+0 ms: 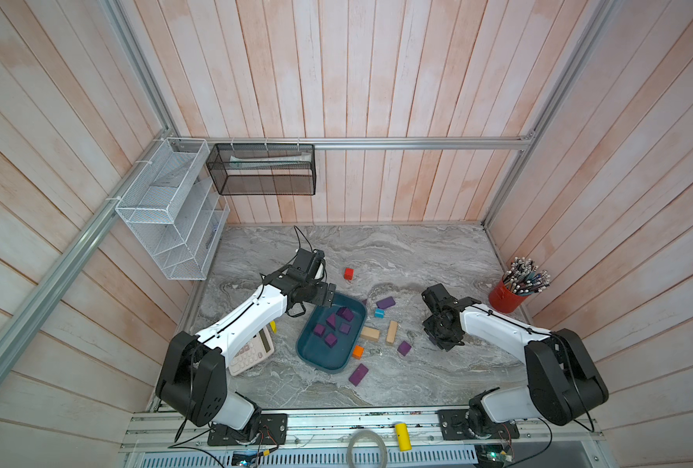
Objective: Pick purple bricks into the storage bin
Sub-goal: Pick up the building block from the center of the board.
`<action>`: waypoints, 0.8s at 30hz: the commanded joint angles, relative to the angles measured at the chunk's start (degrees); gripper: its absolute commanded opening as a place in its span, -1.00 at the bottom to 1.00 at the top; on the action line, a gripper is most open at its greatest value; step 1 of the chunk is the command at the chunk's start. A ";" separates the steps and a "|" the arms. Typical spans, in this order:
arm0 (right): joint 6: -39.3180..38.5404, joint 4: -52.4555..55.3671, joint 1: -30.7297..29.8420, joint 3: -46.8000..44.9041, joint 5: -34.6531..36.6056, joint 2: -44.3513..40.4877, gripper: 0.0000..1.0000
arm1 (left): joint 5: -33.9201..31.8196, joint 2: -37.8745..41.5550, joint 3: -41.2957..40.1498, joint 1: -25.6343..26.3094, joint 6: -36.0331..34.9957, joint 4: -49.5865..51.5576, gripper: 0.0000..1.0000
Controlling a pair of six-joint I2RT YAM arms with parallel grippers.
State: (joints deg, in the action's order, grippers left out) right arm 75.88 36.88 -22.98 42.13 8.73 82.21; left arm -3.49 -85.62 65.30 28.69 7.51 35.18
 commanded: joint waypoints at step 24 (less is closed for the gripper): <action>-8.63 4.40 -11.84 14.99 12.96 1.30 -0.42 | -2.53 0.54 1.10 -6.18 -0.22 0.59 1.00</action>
State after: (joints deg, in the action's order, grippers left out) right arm 68.47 38.81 -32.56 54.70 18.00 81.43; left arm -4.56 -86.04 65.30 23.86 7.53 35.18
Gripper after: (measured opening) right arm 0.340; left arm 0.995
